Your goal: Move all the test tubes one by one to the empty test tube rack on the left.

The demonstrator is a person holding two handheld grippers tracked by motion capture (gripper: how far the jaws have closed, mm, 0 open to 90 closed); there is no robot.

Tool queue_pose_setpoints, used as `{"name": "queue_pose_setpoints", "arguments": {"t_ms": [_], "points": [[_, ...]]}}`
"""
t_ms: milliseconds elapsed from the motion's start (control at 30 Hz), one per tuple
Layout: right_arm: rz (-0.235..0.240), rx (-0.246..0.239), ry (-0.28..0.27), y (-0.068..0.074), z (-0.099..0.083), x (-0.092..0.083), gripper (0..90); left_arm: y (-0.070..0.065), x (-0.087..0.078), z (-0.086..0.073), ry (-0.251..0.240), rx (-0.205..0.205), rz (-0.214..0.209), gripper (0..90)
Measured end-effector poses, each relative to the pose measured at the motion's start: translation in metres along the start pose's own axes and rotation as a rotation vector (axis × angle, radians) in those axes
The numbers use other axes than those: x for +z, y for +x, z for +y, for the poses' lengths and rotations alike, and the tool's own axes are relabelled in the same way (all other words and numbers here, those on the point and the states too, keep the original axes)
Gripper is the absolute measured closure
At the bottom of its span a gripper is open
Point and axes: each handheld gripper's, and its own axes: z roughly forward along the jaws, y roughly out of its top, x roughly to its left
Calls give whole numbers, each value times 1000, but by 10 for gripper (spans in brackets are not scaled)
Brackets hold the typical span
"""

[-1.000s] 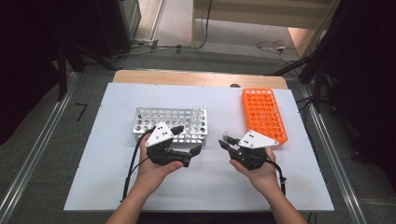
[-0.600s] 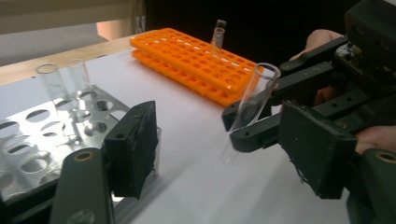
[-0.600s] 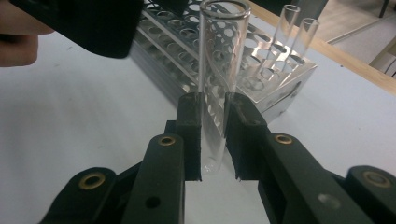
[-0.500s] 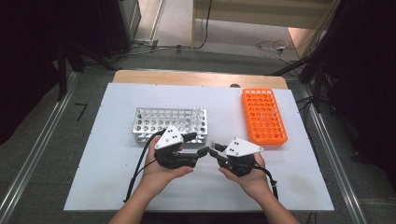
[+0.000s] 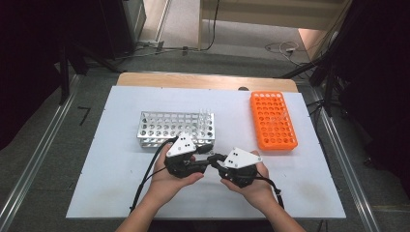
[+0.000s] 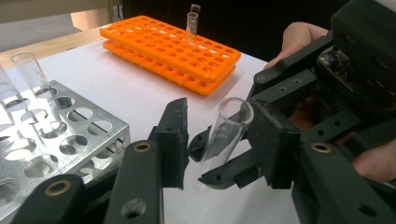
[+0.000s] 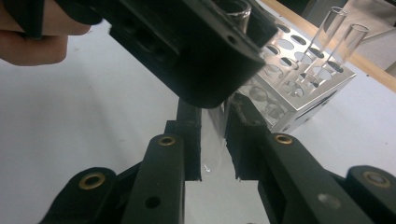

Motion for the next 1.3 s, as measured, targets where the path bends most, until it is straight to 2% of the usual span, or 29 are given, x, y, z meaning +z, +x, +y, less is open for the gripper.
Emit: {"name": "queue_pose_setpoints", "arguments": {"t_ms": [200, 467, 867, 967, 1067, 1167, 1300], "points": [[3, -1, 3, 2, 0, 1, 742, -1, 1, 0, 7, 5, 3, 687], [4, 3, 1, 2, 0, 0, 743, -1, 2, -1, 19, 10, 2, 738], [22, 25, -9, 0, 0, -1, 733, -1, -1, 1, 10, 25, 6, 758], [57, 35, -22, -2, 0, -2, 645, 0, -2, 2, -5, 20, 5, 758], [88, 50, -34, -5, -1, -3, 555, 3, -5, 3, -14, 20, 28, 759], [93, 69, -54, -9, -3, -5, 432, 8, -9, 5, -25, 16, 44, 759], [84, 100, -79, -15, -5, -8, 319, 13, -14, 7, -38, 9, 59, 759]]}}
